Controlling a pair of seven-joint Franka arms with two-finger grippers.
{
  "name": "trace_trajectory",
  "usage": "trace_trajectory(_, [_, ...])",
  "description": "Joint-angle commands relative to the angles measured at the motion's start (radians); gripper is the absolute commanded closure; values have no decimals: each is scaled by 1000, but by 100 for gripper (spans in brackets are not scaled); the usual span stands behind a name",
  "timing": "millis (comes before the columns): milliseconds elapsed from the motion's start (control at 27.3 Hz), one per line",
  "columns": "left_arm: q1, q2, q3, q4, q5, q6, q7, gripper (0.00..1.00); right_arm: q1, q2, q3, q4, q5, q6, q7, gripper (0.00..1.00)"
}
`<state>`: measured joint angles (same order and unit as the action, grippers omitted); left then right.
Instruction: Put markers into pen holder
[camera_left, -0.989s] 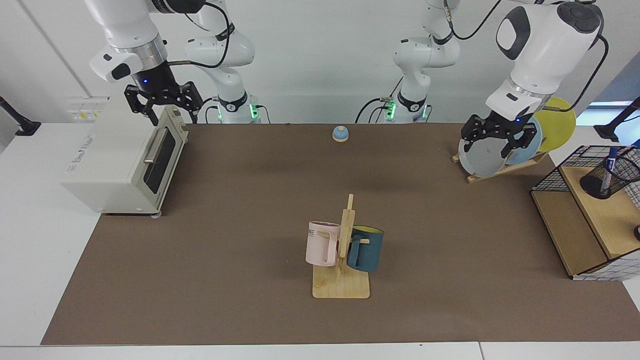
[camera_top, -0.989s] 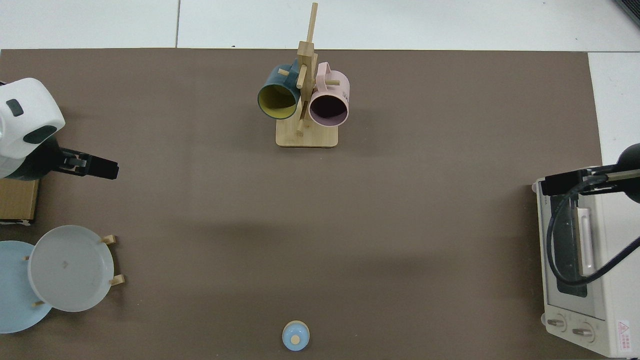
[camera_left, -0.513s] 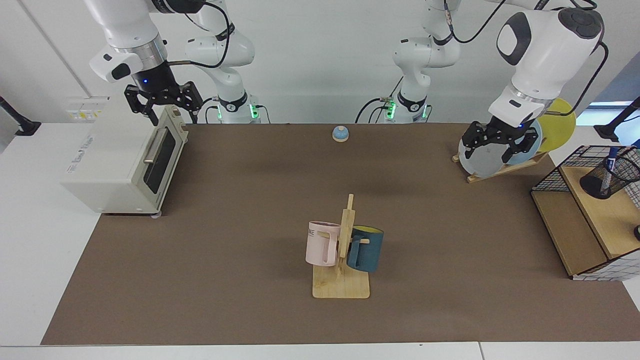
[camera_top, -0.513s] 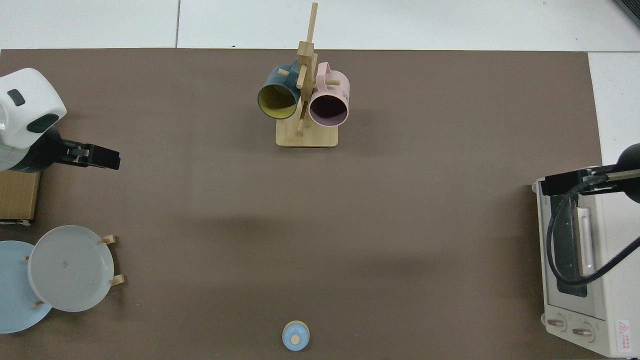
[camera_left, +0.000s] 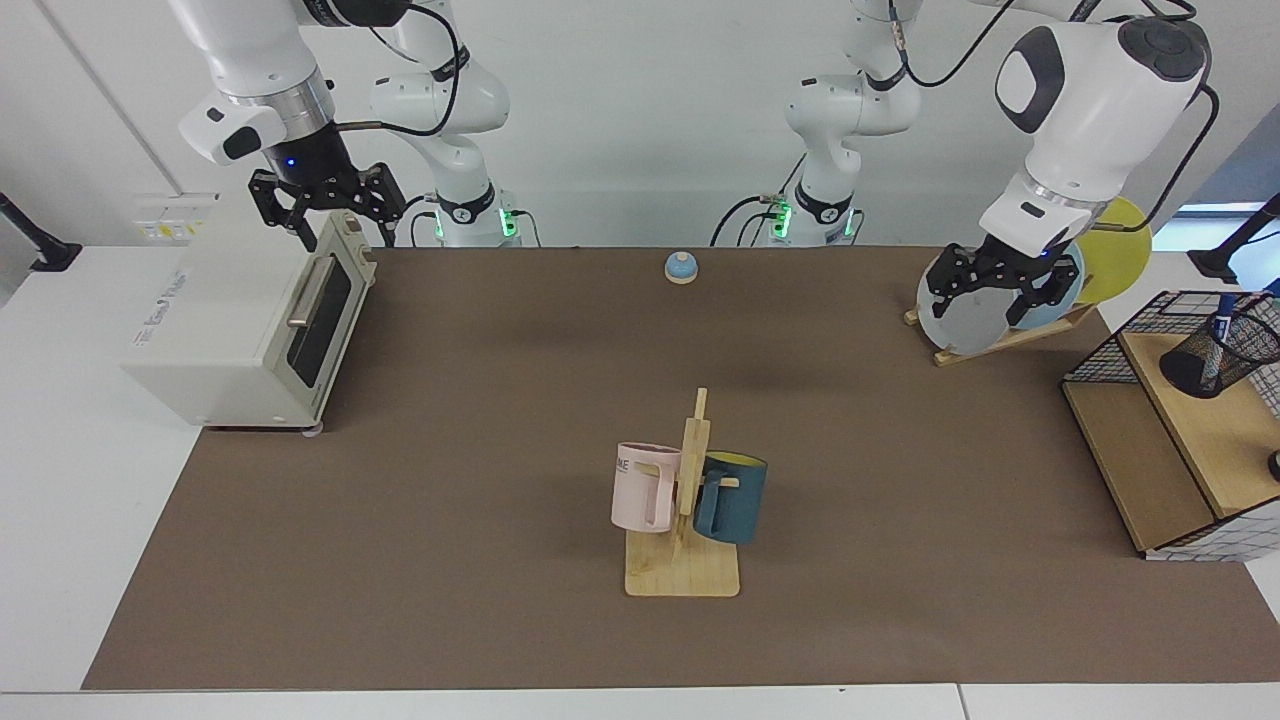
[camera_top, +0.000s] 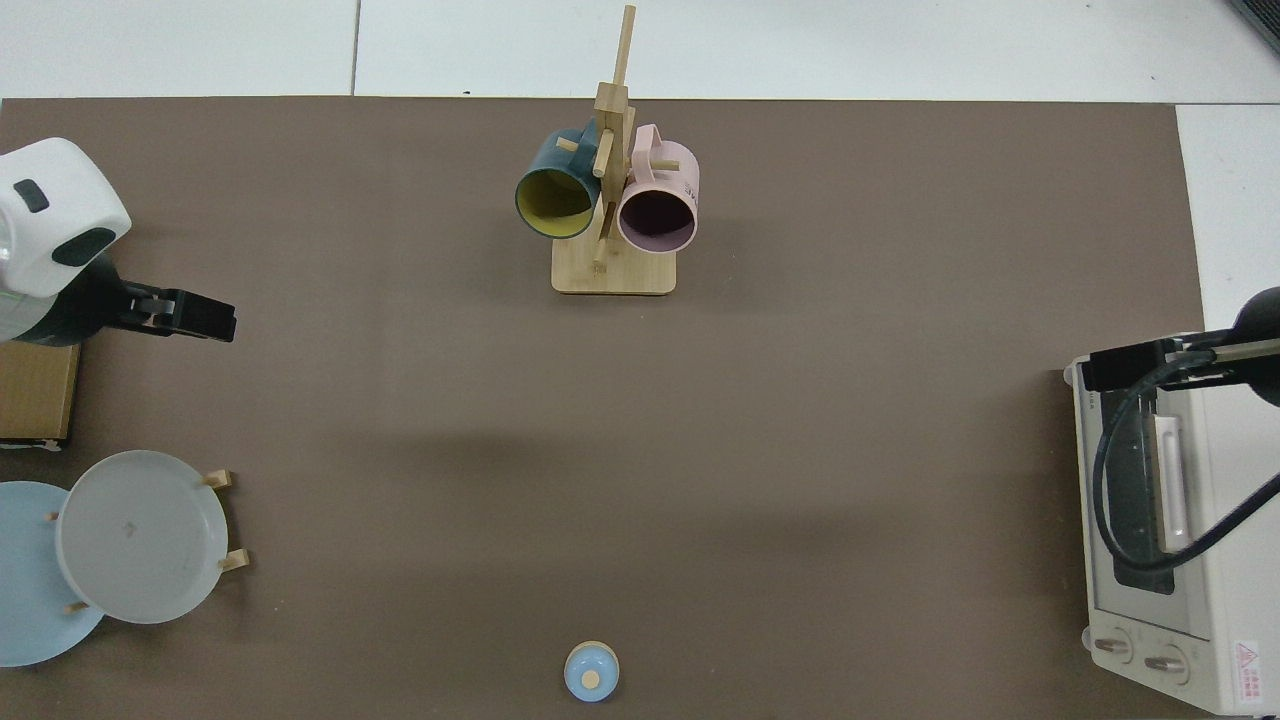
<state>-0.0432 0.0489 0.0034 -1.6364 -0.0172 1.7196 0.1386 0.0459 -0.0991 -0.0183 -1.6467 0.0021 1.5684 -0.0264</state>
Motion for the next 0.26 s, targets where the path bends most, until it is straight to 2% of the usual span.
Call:
trace_trajectory(0, [3,31,-5,53,43,-41,-16,0,-17,-4,6,-2,22,-1,-26,0])
trace_trajectory(220, [2,28,-2,52,45,-35,-16,0,-17,-4,6,-2,22,-1,-26,0])
